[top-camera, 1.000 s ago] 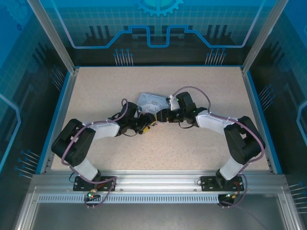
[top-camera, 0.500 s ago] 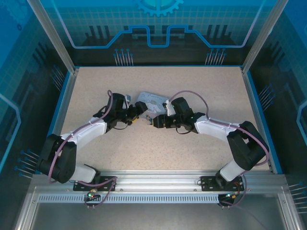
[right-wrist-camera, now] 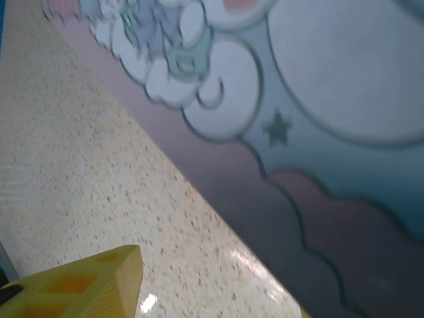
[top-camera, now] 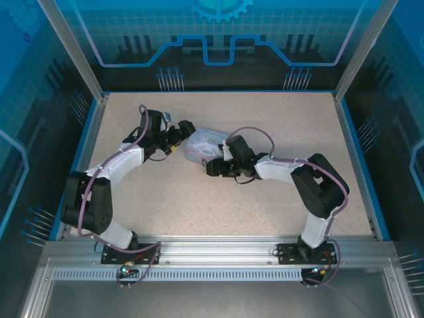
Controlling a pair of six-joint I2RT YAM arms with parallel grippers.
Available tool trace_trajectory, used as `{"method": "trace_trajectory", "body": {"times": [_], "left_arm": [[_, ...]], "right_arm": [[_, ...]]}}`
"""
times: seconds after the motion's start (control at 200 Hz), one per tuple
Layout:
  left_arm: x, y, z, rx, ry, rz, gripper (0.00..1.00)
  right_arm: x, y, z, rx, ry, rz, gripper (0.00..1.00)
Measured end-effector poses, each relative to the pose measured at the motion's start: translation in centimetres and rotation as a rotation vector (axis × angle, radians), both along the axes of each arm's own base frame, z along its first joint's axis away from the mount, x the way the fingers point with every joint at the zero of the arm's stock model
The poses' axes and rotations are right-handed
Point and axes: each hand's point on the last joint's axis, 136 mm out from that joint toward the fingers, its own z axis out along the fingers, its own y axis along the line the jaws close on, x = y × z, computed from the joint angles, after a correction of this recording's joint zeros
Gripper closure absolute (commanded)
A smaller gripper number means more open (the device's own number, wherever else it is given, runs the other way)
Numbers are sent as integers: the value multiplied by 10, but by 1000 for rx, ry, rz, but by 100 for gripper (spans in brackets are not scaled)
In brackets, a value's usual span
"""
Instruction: Unlock the padlock with the key
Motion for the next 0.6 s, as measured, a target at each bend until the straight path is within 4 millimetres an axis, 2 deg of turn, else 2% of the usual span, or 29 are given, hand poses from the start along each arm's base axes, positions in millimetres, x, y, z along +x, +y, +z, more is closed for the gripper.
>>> {"method": "trace_trajectory", "body": {"times": [0.19, 0.44, 0.51, 0.6], "left_arm": [[-3, 2, -10, 21, 28, -11, 1], [2, 1, -8, 23, 25, -13, 1], [4, 0, -7, 23, 25, -13, 1], [8, 0, -7, 23, 27, -14, 1]], "right_arm": [[32, -5, 12, 22, -22, -54, 39], [84, -23, 29, 51, -52, -137, 40], [89, -28, 31, 53, -57, -146, 41], [85, -28, 29, 45, -55, -134, 43]]}}
